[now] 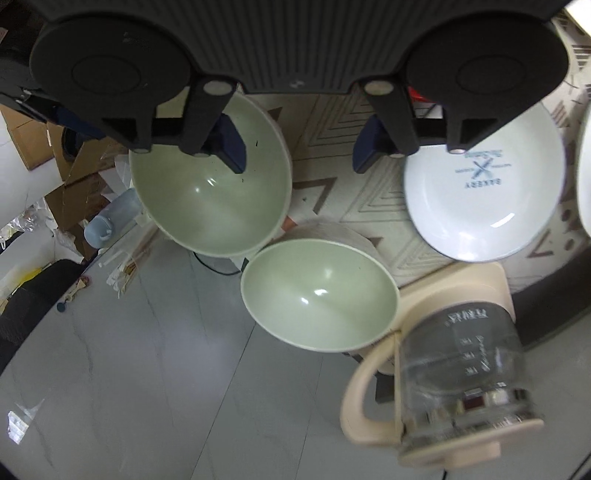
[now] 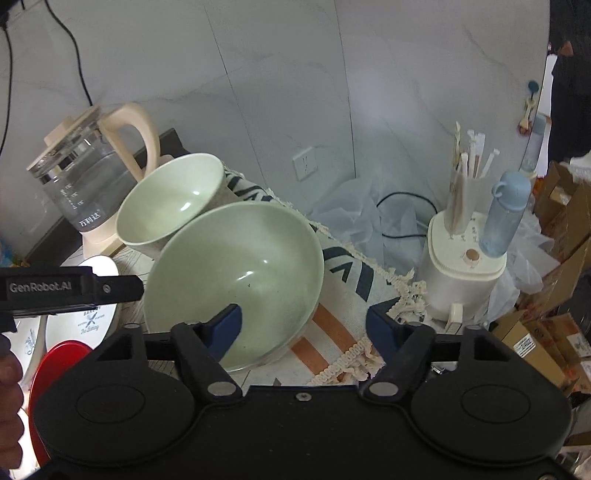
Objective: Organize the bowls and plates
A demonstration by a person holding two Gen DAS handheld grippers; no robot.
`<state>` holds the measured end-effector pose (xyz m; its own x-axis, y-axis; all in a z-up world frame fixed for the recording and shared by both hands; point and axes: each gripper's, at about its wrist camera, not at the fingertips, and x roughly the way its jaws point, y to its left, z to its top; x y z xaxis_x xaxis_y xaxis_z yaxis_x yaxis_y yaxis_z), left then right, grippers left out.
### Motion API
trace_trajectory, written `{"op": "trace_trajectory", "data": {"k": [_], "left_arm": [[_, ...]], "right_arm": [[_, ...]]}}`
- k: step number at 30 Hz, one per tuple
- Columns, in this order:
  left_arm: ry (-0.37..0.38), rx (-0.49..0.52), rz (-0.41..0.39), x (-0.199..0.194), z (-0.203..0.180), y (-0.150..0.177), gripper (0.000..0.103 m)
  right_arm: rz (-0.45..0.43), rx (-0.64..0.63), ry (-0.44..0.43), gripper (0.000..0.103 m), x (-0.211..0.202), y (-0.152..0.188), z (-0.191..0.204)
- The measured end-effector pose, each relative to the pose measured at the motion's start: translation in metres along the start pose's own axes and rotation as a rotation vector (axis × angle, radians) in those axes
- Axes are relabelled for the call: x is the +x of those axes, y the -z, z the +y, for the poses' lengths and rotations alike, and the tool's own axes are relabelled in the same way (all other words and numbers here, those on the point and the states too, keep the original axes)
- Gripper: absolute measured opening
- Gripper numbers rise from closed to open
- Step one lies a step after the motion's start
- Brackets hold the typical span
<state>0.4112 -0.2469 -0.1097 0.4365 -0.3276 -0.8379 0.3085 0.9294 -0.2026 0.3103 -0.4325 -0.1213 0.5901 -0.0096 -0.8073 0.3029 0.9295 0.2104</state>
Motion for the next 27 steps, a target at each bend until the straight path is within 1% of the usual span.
{"op": "trace_trajectory", "data": {"k": [2, 4, 5, 7, 8, 10, 12, 13, 16, 22, 27], "left_arm": [[0.004, -0.011, 0.023, 0.008, -0.001, -0.001, 0.051], [0.012, -0.022, 0.042, 0.015, -0.002, -0.002, 0.042], [0.015, -0.023, 0.052, 0.019, -0.003, -0.002, 0.039], [0.022, -0.027, 0.069, 0.026, -0.004, -0.003, 0.029], [0.026, -0.028, 0.072, 0.029, -0.004, -0.003, 0.028], [0.026, -0.022, 0.081, 0.035, -0.006, -0.003, 0.023], [0.032, -0.028, 0.100, 0.040, -0.008, -0.002, 0.017], [0.027, -0.027, 0.104, 0.042, -0.009, -0.001, 0.017], [0.015, -0.025, 0.100, 0.040, -0.012, 0.000, 0.017], [0.046, -0.026, 0.071, 0.024, -0.014, -0.001, 0.017], [0.054, -0.037, 0.039, 0.008, -0.015, -0.002, 0.017]], "right_arm": [[0.015, 0.011, -0.007, 0.063, 0.007, -0.001, -0.002], [0.033, 0.026, -0.016, 0.054, 0.014, -0.001, -0.004], [0.041, 0.037, -0.021, 0.051, 0.018, -0.001, -0.005], [0.056, 0.067, -0.031, 0.039, 0.024, 0.000, -0.008], [0.061, 0.080, -0.038, 0.036, 0.027, 0.001, -0.009], [0.066, 0.092, -0.053, 0.024, 0.032, 0.002, -0.009], [0.057, 0.095, -0.063, 0.022, 0.034, 0.004, -0.008], [0.052, 0.091, -0.059, 0.022, 0.034, 0.004, -0.007], [0.043, 0.094, -0.058, 0.021, 0.032, 0.003, -0.008], [0.017, 0.078, -0.047, 0.021, 0.016, -0.003, -0.008], [-0.020, 0.047, -0.045, 0.021, -0.002, -0.008, -0.002]]}}
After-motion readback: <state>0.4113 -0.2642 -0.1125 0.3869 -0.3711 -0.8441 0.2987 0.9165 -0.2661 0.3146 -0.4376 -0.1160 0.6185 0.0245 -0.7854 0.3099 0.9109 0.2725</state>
